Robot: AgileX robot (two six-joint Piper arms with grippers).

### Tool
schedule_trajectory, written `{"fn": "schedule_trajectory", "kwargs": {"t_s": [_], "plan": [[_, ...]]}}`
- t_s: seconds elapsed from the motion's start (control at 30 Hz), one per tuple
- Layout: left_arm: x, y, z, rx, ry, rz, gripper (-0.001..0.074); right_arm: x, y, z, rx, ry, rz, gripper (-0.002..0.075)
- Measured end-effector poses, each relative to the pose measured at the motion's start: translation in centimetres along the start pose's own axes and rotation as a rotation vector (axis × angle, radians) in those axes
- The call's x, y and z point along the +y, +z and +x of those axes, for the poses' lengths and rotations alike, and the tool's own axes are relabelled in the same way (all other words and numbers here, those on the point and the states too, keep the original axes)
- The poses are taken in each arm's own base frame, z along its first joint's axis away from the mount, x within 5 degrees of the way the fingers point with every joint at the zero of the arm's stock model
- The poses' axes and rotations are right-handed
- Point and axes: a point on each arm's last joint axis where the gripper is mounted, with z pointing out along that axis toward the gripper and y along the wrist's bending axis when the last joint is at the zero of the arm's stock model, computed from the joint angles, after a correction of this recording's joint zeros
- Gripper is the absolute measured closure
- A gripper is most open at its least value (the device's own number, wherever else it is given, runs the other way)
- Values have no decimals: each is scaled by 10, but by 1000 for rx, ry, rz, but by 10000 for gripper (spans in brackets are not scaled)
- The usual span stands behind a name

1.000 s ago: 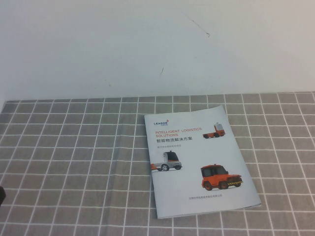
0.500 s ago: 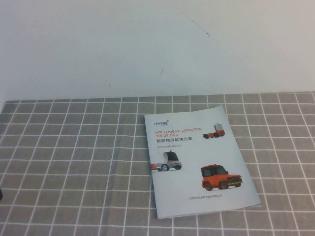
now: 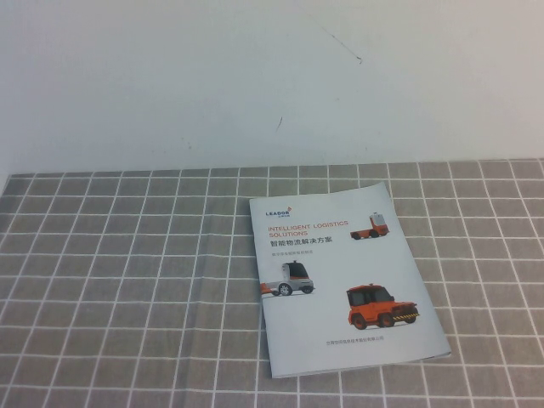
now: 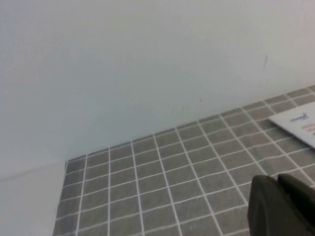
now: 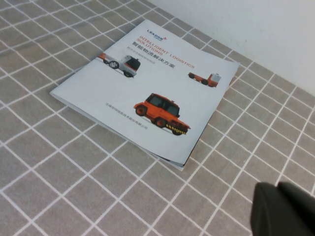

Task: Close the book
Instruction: 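Close the open booklet and leave it lying on the table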

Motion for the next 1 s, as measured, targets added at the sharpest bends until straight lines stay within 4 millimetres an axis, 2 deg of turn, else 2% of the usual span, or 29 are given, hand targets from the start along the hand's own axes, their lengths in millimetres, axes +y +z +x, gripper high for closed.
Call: {"fn": "schedule_trajectory", "kwargs": {"t_s": [0.23,0.3,0.4,0.67,1.0], "plan": [[-6,10,54,139,-33,-28,738,0,0,0,0,0,0,729],[-8,9,62,192,-51,-19,738,0,0,0,-2,-1,1,729],[-8,9,63,212,-80,-18,738,0,-1,0,-4,-1,2,729],[-8,9,63,209,-303,-44,738,0,-1,0,-5,-2,3,729],[-7,8,63,217,-293,-59,738,0,-1,0,-5,-2,3,729]]}}
